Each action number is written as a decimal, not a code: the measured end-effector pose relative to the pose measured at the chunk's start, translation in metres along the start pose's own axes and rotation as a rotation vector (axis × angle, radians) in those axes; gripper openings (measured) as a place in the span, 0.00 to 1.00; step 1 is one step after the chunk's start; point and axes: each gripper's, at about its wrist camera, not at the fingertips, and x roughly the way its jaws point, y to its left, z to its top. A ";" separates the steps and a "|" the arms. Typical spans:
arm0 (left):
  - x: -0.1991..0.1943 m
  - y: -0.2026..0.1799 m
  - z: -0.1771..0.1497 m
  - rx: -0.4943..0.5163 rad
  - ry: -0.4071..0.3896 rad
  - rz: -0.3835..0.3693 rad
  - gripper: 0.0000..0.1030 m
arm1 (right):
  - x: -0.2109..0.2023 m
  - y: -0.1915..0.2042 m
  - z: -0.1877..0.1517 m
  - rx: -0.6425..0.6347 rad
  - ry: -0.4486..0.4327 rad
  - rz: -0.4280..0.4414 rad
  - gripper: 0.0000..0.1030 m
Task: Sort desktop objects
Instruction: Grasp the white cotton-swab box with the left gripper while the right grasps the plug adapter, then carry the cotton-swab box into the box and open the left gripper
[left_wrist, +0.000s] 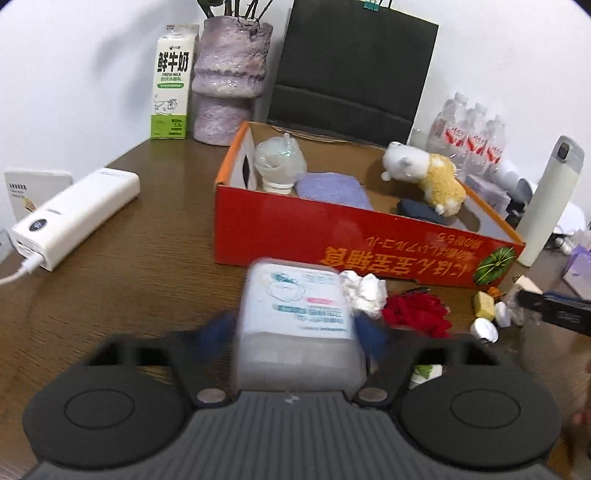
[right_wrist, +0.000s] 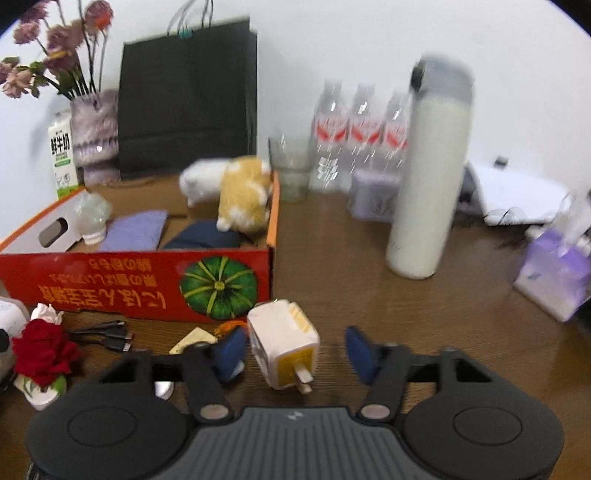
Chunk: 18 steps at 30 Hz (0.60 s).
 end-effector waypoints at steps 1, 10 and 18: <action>-0.002 0.000 -0.001 -0.007 -0.006 0.021 0.66 | 0.005 -0.002 0.001 0.020 0.017 0.021 0.32; -0.100 -0.018 -0.031 0.019 -0.131 0.018 0.66 | -0.066 0.009 -0.048 0.005 -0.002 0.001 0.29; -0.139 -0.041 -0.111 0.092 -0.012 -0.052 0.66 | -0.157 0.017 -0.108 -0.026 0.027 0.041 0.30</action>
